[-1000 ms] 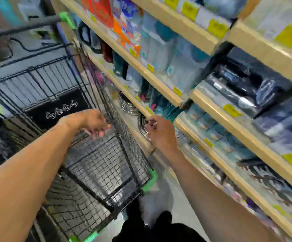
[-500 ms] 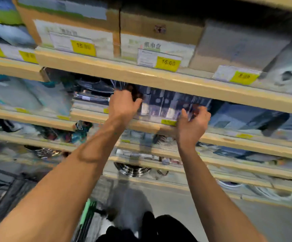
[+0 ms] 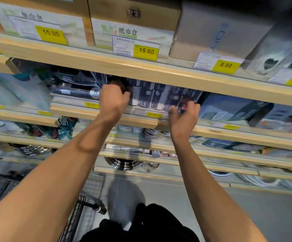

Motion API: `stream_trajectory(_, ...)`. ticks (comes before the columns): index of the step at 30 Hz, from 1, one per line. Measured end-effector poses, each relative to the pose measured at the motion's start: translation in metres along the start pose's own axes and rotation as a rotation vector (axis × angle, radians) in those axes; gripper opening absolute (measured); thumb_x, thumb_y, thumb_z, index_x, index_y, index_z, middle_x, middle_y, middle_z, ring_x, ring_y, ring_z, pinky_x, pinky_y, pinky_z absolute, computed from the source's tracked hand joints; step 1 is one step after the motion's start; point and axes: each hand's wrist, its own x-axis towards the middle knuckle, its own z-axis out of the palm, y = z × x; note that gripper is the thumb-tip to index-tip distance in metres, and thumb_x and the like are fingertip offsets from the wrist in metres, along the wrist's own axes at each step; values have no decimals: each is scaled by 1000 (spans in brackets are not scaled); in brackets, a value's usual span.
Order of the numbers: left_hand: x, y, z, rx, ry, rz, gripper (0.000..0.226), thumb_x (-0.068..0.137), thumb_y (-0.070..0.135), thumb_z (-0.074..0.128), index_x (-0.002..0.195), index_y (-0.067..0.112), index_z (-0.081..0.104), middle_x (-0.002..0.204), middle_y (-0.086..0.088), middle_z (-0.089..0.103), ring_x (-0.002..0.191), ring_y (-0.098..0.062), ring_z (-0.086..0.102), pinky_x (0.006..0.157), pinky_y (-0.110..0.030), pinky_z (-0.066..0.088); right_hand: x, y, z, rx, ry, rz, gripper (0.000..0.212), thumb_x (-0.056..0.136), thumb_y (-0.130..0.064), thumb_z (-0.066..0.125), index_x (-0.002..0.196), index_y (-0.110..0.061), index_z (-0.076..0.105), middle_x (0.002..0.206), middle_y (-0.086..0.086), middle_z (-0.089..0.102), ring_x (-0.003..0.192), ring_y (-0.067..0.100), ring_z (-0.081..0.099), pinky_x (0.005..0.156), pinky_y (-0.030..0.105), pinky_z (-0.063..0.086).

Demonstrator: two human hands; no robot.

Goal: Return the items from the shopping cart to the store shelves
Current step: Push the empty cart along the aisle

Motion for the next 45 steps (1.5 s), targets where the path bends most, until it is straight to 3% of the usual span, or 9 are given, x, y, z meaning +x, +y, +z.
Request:
stream_trajectory(9,-60,118,45,-408,-356,411,31,93,42,64,80,16,74,61,2,67,69,-13,69,80,-33,58,42,68,-68,169,344,303,27,87,-14,67,110,-7,57,107,6,49,99,21,55,90,30,45)
stream_trajectory(15,-76,179,95,-136,-207,300,48,92,59,56,80,14,52,95,-16,65,95,-33,59,73,-34,40,99,119,-113,34,257,557,31,90,-7,59,120,-5,59,121,13,62,112,27,61,100,35,47)
stream_trajectory(20,-74,195,102,112,-112,403,58,98,56,49,99,2,69,97,-17,72,96,-33,64,80,-36,46,118,141,-123,-13,140,559,25,91,-4,57,116,0,61,117,17,67,111,32,63,94,35,48)
stream_trajectory(24,-69,187,100,112,-139,405,52,102,50,44,84,8,68,76,-10,64,79,-27,63,74,-31,44,120,143,-123,33,130,493,24,92,-11,57,112,0,63,108,17,69,102,31,64,91,38,49)
stream_trajectory(26,-68,184,99,22,-209,370,52,104,45,41,79,8,66,72,-5,66,72,-25,66,75,-32,52,117,145,-122,110,138,461,30,95,-28,56,109,-2,63,101,12,67,94,26,61,89,41,50)
stream_trajectory(30,-69,188,93,-49,-236,377,42,108,39,34,120,14,65,89,-12,70,71,-29,64,66,-36,51,116,148,-121,115,118,410,67,91,-67,39,105,-5,62,105,9,61,98,27,56,87,40,46)
stream_trajectory(34,-70,187,92,26,-207,410,44,109,39,28,121,12,61,85,-14,65,70,-31,57,66,-34,42,121,149,-123,5,51,400,65,95,-67,31,95,-8,58,106,10,53,101,28,50,87,41,44)
stream_trajectory(39,-69,185,94,-67,-233,369,45,107,47,29,120,18,62,95,-16,68,78,-35,59,70,-34,43,121,153,-121,203,-21,432,62,96,-63,35,127,-9,42,115,11,62,104,30,58,92,43,46)
stream_trajectory(45,-70,188,99,-164,-201,260,45,105,51,33,112,19,64,98,-19,66,85,-40,64,70,-36,46,116,157,-124,191,106,389,53,100,-56,38,123,-9,46,108,5,60,98,24,53,84,34,39)
